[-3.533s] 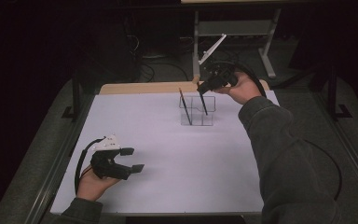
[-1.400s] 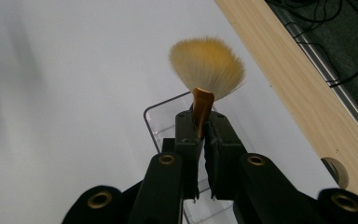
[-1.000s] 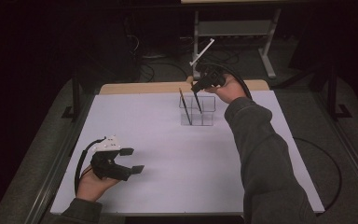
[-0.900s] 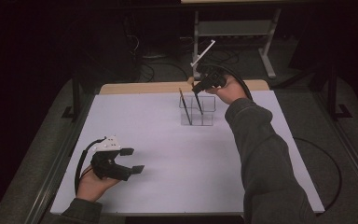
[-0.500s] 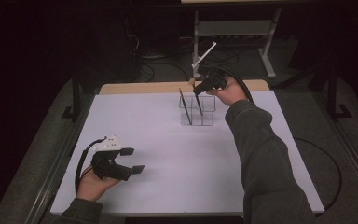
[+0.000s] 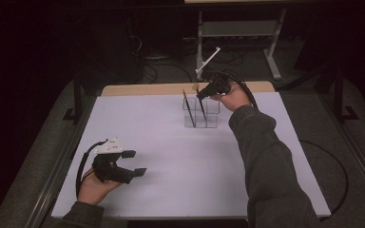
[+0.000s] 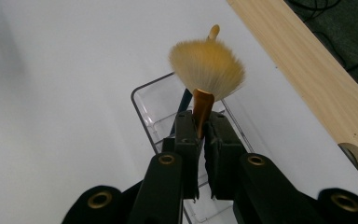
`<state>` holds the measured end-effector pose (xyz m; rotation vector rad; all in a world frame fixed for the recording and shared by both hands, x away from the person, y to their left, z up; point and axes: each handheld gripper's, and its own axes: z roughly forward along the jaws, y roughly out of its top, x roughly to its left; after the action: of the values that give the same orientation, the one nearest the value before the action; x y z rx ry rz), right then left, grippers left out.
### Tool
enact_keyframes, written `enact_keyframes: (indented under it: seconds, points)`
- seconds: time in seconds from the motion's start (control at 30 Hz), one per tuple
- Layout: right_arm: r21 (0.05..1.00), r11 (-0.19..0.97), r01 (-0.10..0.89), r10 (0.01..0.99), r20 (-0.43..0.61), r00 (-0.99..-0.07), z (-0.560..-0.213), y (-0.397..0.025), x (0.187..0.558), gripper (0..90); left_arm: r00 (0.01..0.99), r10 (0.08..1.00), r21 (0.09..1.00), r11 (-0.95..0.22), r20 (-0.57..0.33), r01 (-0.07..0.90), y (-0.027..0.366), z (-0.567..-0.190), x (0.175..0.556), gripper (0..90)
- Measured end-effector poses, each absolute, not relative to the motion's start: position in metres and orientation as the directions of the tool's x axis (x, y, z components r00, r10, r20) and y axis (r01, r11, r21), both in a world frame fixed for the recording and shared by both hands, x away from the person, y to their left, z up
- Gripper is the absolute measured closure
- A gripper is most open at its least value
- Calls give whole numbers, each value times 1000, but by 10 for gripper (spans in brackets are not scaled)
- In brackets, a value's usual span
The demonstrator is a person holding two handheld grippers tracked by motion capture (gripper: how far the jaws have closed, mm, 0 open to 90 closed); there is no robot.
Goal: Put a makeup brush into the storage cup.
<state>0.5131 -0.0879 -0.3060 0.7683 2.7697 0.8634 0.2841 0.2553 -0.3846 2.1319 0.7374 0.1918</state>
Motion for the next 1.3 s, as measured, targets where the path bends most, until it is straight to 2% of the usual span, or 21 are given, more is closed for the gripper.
enact_keyframes:
  seconds: [0.7, 0.77, 0.8, 1.3]
  points:
    - [550, 696, 462, 528, 44, -848, -322, -92, 514, 822, 815, 568, 768, -468, -117, 437, 255, -386, 285, 201]
    - [538, 696, 476, 536, 53, -843, -324, -92, 515, 787, 815, 567, 766, -471, -116, 437, 256, -386, 285, 199]
    - [531, 693, 487, 549, 48, -834, -325, -91, 516, 724, 815, 568, 766, -472, -114, 436, 256, -386, 285, 195]
    - [583, 648, 489, 558, 73, -827, -326, -102, 508, 648, 807, 577, 768, -460, -122, 446, 254, -387, 283, 194]
